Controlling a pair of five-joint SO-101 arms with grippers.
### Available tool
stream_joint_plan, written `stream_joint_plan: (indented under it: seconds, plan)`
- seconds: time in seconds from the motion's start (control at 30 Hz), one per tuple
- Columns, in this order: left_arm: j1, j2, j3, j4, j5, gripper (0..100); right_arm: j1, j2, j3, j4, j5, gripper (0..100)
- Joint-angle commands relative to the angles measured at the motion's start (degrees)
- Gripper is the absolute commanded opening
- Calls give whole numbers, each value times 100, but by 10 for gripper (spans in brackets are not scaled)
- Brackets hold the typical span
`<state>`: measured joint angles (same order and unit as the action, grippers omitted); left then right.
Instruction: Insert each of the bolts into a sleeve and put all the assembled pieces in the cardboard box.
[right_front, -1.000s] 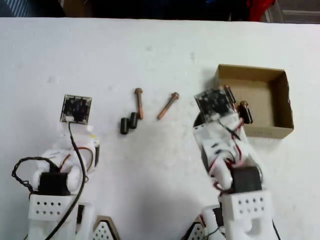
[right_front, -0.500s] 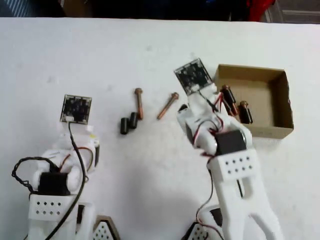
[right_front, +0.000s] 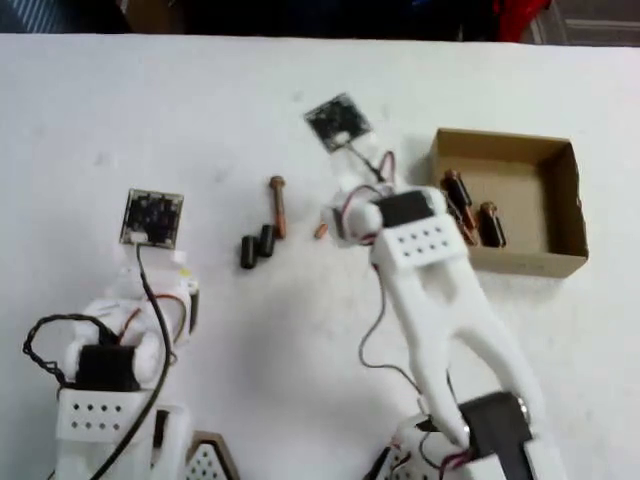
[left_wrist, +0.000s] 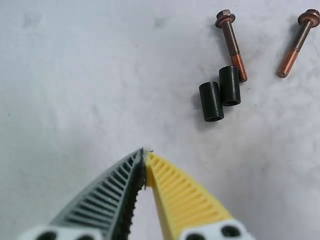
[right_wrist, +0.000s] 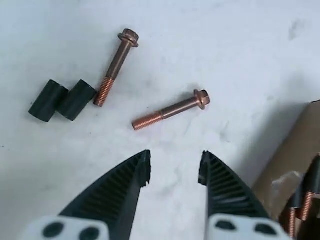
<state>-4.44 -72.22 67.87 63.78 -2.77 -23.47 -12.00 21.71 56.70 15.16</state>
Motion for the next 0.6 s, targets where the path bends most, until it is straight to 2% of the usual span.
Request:
stream_joint_plan:
  seconds: [0.0, 0.13, 0.43, 0.57]
  plan:
    - [-57, -57, -35, -132, -62, 23, -251, 277, -712, -75, -756, 149]
    - [-119, -57, -35, -123, -62, 23, -470, 514, -958, -57, -1266, 149]
    - [-734, -57, -26, -88, -62, 23, -1103, 585, -985, -101, -1327, 149]
    - [-778, -57, 35, 290, -70, 22, -1288, 602, -1099, -84, -1327, 149]
